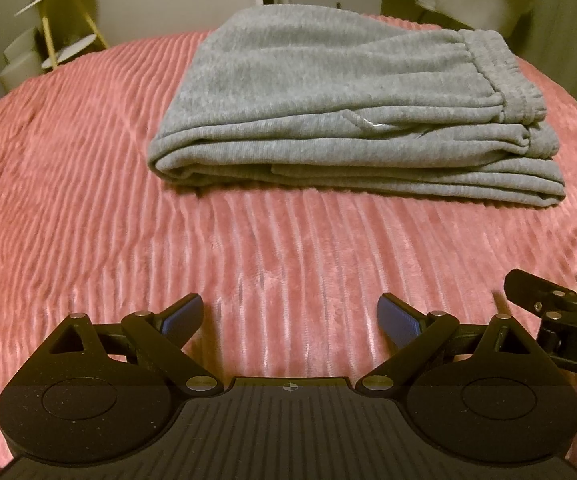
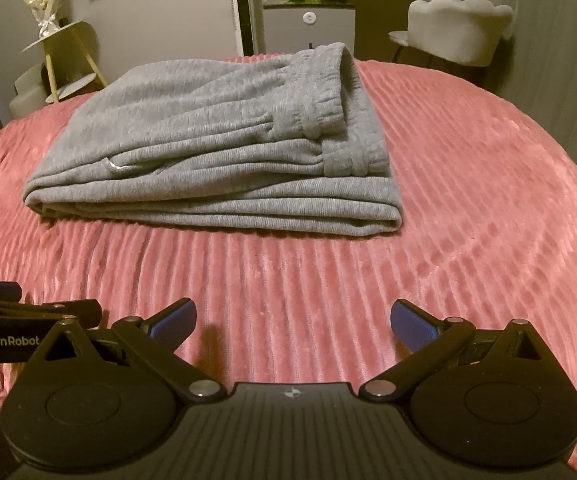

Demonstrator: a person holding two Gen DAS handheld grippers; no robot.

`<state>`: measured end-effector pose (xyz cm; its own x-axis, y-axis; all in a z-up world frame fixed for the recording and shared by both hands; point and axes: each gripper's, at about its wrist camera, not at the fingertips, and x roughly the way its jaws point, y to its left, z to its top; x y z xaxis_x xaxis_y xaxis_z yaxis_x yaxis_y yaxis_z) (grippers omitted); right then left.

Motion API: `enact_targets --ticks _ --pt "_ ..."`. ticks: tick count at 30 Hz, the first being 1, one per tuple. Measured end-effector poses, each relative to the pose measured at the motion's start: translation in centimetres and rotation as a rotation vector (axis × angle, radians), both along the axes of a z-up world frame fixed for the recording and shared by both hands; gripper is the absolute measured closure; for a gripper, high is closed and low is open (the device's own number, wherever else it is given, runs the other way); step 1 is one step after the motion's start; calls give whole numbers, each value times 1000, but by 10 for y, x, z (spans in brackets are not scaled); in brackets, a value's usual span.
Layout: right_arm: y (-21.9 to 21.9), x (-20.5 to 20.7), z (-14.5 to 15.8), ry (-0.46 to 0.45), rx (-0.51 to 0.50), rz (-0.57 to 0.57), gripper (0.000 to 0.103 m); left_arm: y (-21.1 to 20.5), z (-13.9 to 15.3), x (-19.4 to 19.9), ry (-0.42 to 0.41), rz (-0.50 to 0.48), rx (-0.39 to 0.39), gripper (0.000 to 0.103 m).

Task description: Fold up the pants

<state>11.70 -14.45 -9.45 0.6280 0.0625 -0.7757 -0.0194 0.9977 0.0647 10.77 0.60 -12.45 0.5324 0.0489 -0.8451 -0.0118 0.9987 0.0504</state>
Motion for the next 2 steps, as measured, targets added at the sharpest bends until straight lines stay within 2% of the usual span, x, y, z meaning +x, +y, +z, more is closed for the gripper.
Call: enact_targets --ticks 2 --pt "-1 0 1 -5 3 0 0 0 0 1 4 1 1 6"
